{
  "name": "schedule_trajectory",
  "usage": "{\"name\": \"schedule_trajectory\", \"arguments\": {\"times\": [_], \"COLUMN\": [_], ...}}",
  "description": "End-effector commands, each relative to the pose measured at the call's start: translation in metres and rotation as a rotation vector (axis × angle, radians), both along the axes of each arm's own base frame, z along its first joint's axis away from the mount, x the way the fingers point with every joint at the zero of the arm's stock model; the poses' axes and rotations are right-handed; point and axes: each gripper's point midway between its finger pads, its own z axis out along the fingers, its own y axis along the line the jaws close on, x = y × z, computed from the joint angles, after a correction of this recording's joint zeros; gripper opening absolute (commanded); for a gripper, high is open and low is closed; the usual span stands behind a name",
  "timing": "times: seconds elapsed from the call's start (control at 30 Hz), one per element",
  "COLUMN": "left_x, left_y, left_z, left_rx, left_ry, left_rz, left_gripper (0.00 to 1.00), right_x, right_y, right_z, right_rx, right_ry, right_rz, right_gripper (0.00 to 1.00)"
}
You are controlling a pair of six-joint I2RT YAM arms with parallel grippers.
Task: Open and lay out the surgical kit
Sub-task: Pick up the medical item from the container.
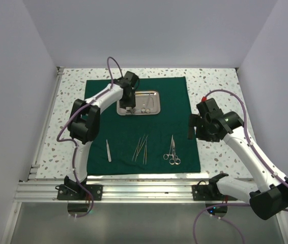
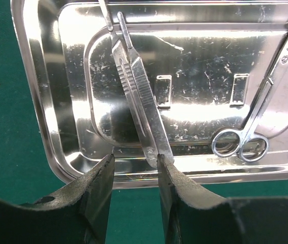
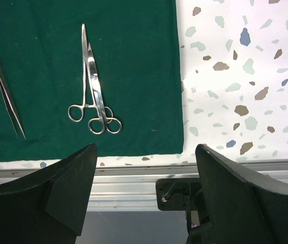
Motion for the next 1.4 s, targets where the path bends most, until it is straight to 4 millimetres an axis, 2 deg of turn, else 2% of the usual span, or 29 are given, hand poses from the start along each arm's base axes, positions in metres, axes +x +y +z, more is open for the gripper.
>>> {"name": "schedule_trajectory", "arguments": {"times": [0.0, 0.3, 0.57, 0.7, 0.73, 0.77, 0.8, 0.83, 0.9, 1.0, 1.07, 1.2, 1.37], "left_x": [0.013, 0.009, -0.009, -0.029, -0.042, -0.046, -0.060, -0.062, -0.076, -0.086, -0.087, -0.075, -0.062], "left_y": [-0.014, -0.007, -0.006, -0.006, -0.004, -0.003, 0.002, 0.001, 0.006, 0.013, 0.011, 0.000, 0.004], "left_z": [0.009, -0.018, -0.050, -0.061, -0.071, -0.068, -0.077, -0.073, -0.080, -0.085, -0.088, -0.091, -0.100], "left_rx": [-0.055, 0.017, 0.036, 0.014, 0.008, 0.000, 0.008, -0.009, -0.003, 0.014, -0.003, -0.050, 0.016], "left_ry": [-0.041, 0.014, 0.107, 0.171, 0.204, 0.203, 0.236, 0.227, 0.250, 0.266, 0.270, 0.248, 0.269], "left_rz": [-0.001, 0.013, 0.004, 0.032, 0.035, 0.046, 0.068, 0.074, 0.099, 0.137, 0.140, 0.149, 0.188], "left_gripper": [0.43, 0.42, 0.38, 0.34, 0.34, 0.34, 0.33, 0.34, 0.34, 0.34, 0.34, 0.34, 0.31], "right_x": [0.004, 0.008, 0.012, 0.013, 0.014, 0.013, 0.013, 0.013, 0.012, 0.011, 0.011, 0.012, 0.012], "right_y": [-0.004, -0.005, -0.005, -0.007, -0.007, -0.008, -0.009, -0.009, -0.009, -0.009, -0.008, -0.007, -0.009], "right_z": [0.004, 0.002, 0.000, 0.000, 0.001, 0.000, 0.000, 0.001, 0.000, -0.003, -0.004, -0.004, 0.000], "right_rx": [-0.013, -0.037, -0.051, -0.061, -0.065, -0.070, -0.073, -0.074, -0.074, -0.074, -0.074, -0.075, -0.087], "right_ry": [-0.026, -0.025, -0.024, -0.026, -0.027, -0.027, -0.027, -0.029, -0.025, -0.017, -0.015, -0.012, -0.017], "right_rz": [-0.006, 0.007, 0.015, 0.020, 0.020, 0.023, 0.020, 0.021, 0.025, 0.033, 0.037, 0.052, 0.061], "right_gripper": [0.82, 0.82, 0.82, 0.83, 0.83, 0.83, 0.83, 0.83, 0.84, 0.84, 0.84, 0.84, 0.84]}}
